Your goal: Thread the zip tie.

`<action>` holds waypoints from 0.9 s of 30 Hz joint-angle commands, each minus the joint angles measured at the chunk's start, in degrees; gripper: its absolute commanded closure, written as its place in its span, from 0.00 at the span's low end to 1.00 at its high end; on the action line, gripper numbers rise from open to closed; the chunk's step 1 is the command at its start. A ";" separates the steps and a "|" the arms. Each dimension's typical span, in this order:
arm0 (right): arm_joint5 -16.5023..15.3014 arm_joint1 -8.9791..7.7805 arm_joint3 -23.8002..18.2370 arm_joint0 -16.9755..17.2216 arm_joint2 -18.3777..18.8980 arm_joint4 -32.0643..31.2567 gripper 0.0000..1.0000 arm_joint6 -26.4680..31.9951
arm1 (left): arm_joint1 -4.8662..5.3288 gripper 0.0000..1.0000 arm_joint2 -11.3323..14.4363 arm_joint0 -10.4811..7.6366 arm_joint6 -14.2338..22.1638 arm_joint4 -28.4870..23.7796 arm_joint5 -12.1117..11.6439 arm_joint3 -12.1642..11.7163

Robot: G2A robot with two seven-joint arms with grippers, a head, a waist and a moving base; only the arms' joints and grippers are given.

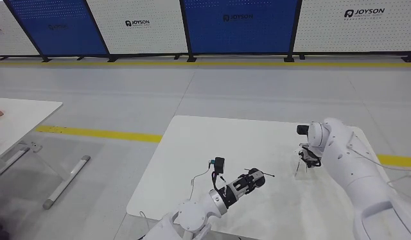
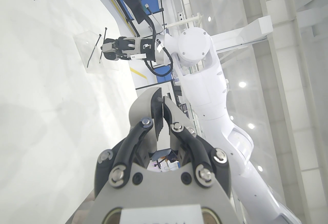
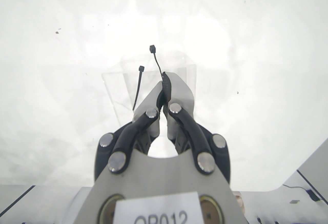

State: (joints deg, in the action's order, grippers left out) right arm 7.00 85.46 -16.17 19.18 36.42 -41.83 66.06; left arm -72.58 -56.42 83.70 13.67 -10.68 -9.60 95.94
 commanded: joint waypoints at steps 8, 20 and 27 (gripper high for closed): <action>-0.08 -0.03 -0.08 0.40 0.10 0.12 1.00 -0.82 | 0.00 1.00 0.00 0.00 0.00 0.00 0.00 0.00; -0.38 -1.97 -2.95 1.29 1.99 -0.79 1.00 -1.96 | 0.00 1.00 0.00 0.00 0.00 0.00 0.00 0.00; 0.36 -3.55 -7.10 2.73 3.25 -2.02 1.00 -1.11 | 0.00 1.00 0.00 0.00 0.00 0.00 0.00 0.00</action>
State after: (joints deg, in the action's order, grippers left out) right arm 7.30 82.10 -22.77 21.75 39.48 -43.76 64.84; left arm -72.58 -56.42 83.70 13.67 -10.68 -9.60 95.94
